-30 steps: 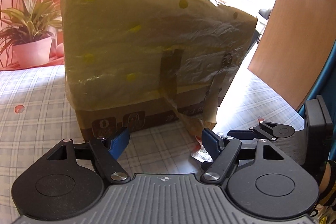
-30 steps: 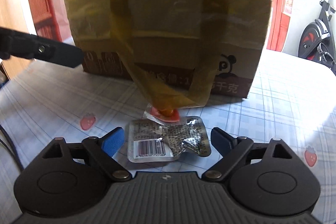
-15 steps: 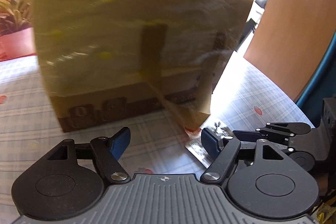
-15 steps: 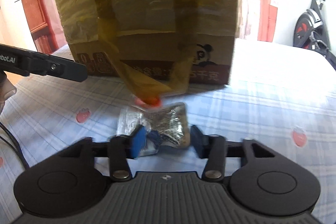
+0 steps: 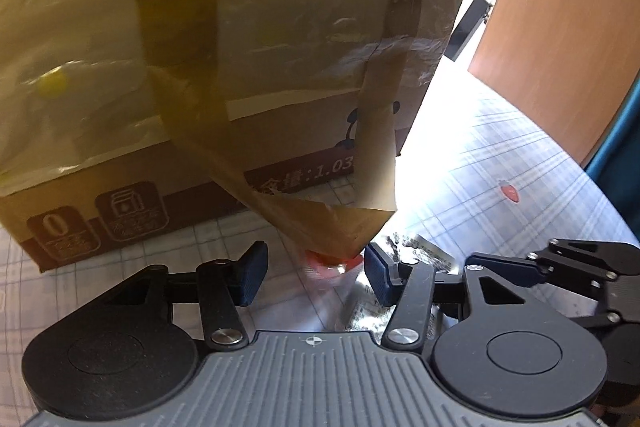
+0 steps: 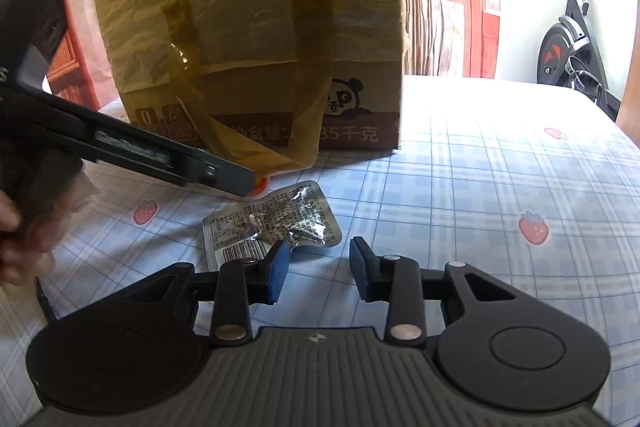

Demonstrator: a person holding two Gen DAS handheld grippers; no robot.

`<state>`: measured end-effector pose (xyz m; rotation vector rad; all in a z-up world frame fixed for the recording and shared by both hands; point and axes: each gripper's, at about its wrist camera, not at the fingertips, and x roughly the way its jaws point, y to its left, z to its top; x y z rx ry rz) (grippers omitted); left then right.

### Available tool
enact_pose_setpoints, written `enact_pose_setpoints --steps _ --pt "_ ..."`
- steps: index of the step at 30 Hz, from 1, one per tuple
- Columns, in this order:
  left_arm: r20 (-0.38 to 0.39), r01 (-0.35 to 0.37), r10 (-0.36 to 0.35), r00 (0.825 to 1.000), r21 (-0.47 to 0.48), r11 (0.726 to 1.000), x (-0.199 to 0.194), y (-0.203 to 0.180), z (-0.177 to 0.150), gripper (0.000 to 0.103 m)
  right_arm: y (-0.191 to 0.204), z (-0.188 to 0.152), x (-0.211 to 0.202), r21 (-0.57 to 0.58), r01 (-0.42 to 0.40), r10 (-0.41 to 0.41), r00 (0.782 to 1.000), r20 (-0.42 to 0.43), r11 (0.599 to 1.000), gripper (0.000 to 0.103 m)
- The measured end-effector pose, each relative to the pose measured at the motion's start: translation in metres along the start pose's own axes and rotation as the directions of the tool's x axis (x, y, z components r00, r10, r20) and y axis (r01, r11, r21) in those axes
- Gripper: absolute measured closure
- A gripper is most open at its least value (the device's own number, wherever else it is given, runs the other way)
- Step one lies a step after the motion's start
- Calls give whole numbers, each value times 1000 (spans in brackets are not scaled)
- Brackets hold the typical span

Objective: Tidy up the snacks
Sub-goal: 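Close the left tool on the orange-red sachet while the right tool approaches the silver packet, then close the right tool on the silver foil packet while the left tool holds the sachet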

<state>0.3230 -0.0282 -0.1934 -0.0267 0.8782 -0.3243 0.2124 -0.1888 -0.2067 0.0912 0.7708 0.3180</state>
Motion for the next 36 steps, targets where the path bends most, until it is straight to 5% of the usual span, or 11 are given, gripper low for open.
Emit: enact_pose_setpoints --steps 10,12,19,36 --pt "9 -36 36 999 1 999 18 -10 10 47 0 -1 -2 15 -8 8 1000 11 1000 66" --pt "14 -36 36 999 5 999 19 -11 11 63 0 -2 -2 14 -7 7 1000 12 1000 66" --pt "10 -27 27 1000 8 1000 16 -6 3 81 -1 -2 -2 18 -11 10 1000 14 1000 66" --pt "6 -62 62 998 -33 998 -35 22 -44 82 1 -2 -1 9 -2 2 1000 10 1000 66"
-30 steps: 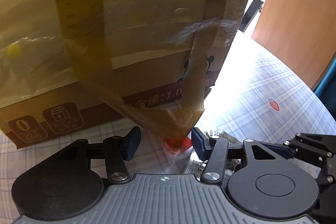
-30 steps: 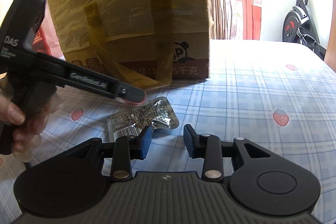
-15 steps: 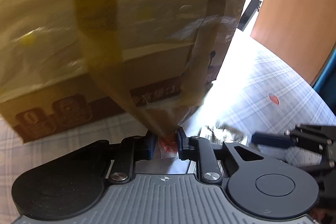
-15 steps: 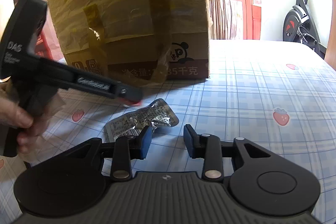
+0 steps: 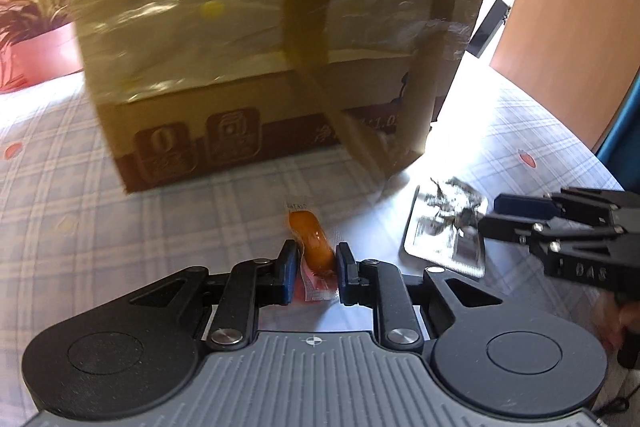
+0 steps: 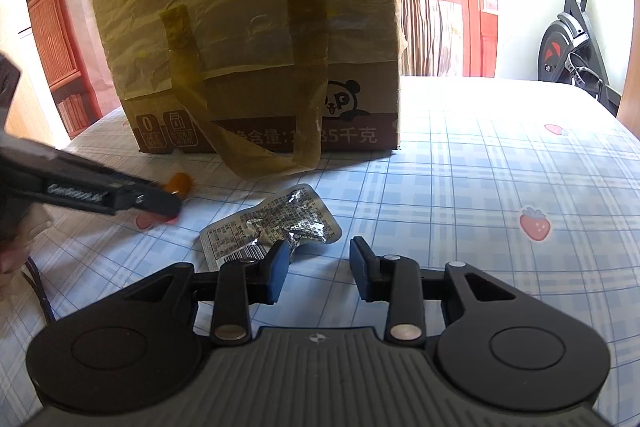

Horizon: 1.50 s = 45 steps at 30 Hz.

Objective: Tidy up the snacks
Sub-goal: 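Close the right tool on the silver foil packet while the left tool holds the sachet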

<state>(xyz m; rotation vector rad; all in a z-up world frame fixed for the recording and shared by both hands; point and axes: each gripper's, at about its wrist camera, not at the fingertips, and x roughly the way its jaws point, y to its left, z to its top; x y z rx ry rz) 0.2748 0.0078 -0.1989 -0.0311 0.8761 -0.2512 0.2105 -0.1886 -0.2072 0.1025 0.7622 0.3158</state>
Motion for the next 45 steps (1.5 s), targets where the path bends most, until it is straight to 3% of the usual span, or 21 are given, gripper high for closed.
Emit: enact_pose_setpoints --steps 7,15,18,21,26,31,36,42,45 --pt "16 -18 18 1000 -16 1000 -15 9 -17 82 3 7 2 -1 15 -15 999 -39 1000 66" --pt "30 1 1 1000 -64 998 -24 21 -24 82 17 20 -7 105 17 -10 998 -68 994 61" --pt "36 3 -2 999 -41 999 -27 22 -25 82 28 23 -1 143 26 -11 995 -104 989 54" --pt "46 -9 11 999 -48 999 -31 25 -27 82 39 27 10 176 92 -67 987 -144 980 41" --pt "69 7 0 998 -99 995 -37 37 -33 82 36 37 28 322 164 -110 978 -178 932 30" --pt "91 27 -17 996 -117 993 -38 42 -36 82 56 47 52 187 227 -188 961 -204 956 30" --pt "101 47 -34 994 -131 990 -38 47 -38 82 83 38 63 -88 231 -242 958 -154 969 33" --pt "106 41 -26 994 -137 990 -38 45 -39 82 70 31 56 -37 196 -199 968 -156 980 33" --pt "105 43 -27 994 -147 988 -38 46 -38 83 68 30 54 -35 192 -195 971 -140 981 40"
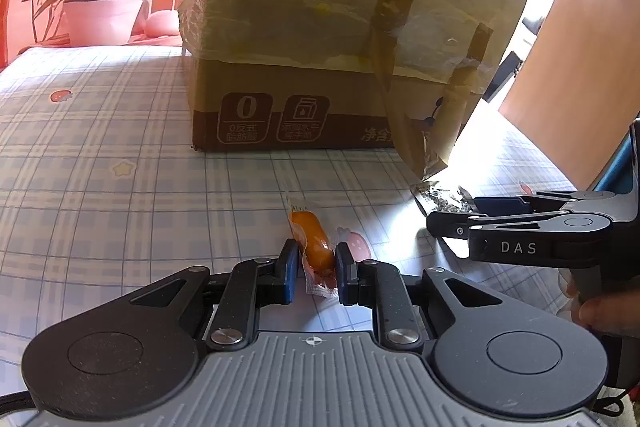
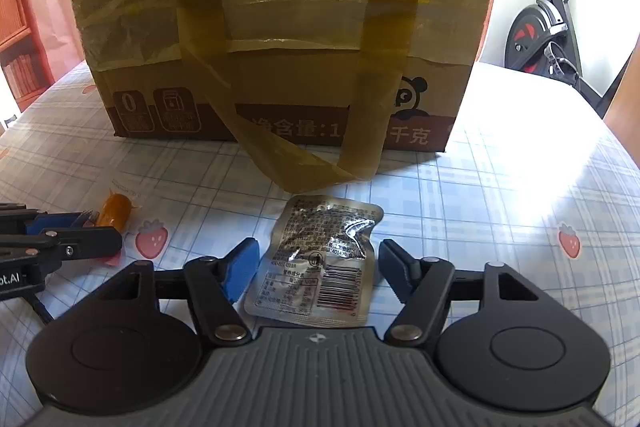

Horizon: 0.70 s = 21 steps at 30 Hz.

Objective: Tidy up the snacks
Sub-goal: 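Close the right tool on the silver foil packet while the left tool holds the sachet, then lift the silver foil packet and orange-red sachet up over the box opening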

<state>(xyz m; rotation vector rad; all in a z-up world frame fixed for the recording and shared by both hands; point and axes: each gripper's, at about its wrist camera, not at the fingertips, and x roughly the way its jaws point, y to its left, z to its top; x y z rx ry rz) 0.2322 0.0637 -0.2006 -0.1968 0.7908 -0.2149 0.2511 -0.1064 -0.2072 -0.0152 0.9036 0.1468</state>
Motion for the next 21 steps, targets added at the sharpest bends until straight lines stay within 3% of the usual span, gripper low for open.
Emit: enact_pose_setpoints --steps 1,2,3,11,21 --pt "-2 -2 2 1000 -1 1000 0 0 0 82 -1 1 0 7 -2 2 1000 5 1000 43" --pt "-3 -3 3 1000 -2 1000 -1 0 0 82 -2 0 -1 11 3 -3 1000 13 1000 57" --pt "-3 -4 4 1000 -3 1000 -1 0 0 82 -4 1 -4 13 2 -2 1000 19 1000 60" --pt "-2 -28 28 1000 -7 1000 -6 -1 4 83 -12 -8 -23 36 -56 54 997 63 998 63" --pt "54 -40 37 998 44 998 -30 -14 13 83 -26 -8 -59 96 -132 114 977 180 987 63"
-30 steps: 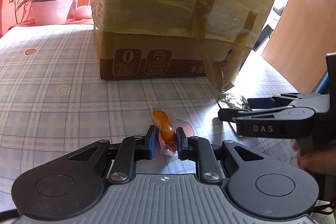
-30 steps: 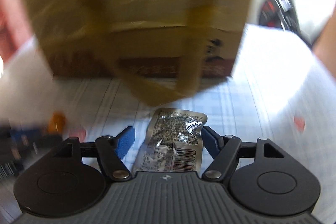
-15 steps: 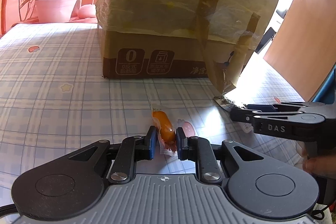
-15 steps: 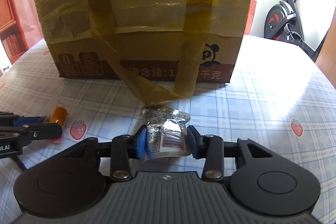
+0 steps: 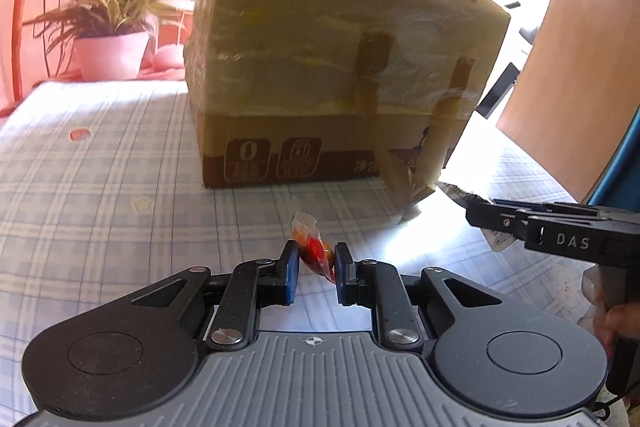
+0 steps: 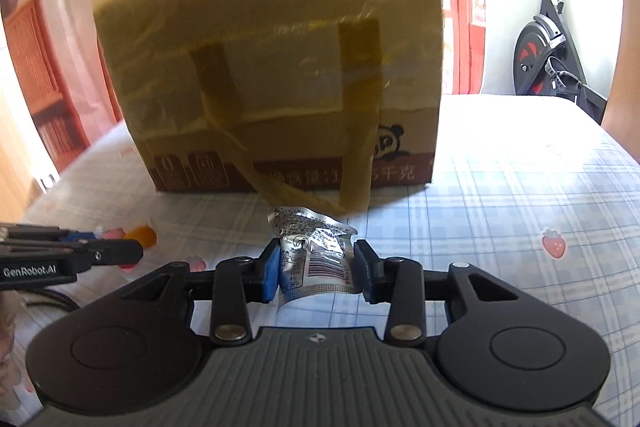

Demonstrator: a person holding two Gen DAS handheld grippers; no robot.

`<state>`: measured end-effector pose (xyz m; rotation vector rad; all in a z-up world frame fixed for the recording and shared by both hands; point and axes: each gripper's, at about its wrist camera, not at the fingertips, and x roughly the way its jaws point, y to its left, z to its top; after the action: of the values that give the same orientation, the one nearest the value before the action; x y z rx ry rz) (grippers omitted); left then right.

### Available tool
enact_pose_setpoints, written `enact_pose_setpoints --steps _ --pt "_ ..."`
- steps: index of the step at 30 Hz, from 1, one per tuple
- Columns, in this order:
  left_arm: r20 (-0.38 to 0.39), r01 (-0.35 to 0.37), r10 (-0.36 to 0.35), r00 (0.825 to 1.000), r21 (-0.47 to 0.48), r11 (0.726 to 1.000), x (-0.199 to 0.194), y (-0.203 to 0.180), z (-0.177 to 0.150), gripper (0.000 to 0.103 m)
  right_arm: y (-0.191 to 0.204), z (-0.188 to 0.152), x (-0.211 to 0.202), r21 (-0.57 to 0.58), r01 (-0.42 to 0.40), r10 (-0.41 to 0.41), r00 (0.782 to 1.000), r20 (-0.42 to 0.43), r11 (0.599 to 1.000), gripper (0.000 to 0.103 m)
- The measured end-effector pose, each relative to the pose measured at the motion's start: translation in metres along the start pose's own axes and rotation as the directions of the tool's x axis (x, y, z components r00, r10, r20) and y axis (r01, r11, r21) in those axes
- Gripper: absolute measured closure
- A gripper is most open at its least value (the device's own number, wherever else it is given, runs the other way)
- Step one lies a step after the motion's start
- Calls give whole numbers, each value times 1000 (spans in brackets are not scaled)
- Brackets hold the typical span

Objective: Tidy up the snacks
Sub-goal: 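Lift the silver foil packet and orange-red sachet up over the box opening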

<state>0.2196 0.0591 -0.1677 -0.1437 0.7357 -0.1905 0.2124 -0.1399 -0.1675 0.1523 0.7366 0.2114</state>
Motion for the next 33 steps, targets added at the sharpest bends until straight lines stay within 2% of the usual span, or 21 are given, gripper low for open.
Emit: enact_pose_setpoints --steps 8,16,21,26,31,33 --pt "0 -19 19 1000 26 999 -5 -9 2 84 -6 1 -14 34 -36 35 998 43 999 63" --pt "98 19 -24 995 52 998 -34 -25 33 84 -10 14 -37 46 -69 63 990 125 997 63" --pt "196 55 -74 978 101 993 -60 -39 69 84 -10 42 -56 21 -89 83 974 211 996 63" --pt "281 64 -102 954 140 988 -78 -46 105 84 -5 79 -73 -29 -112 116 949 294 993 63" --pt "336 36 -87 938 153 987 -80 -46 143 84 -1 122 -77 -71 -118 135 927 349 991 63" --pt "343 23 -72 937 145 989 -76 -45 159 84 -1 140 -73 -85 -115 138 921 363 990 63"
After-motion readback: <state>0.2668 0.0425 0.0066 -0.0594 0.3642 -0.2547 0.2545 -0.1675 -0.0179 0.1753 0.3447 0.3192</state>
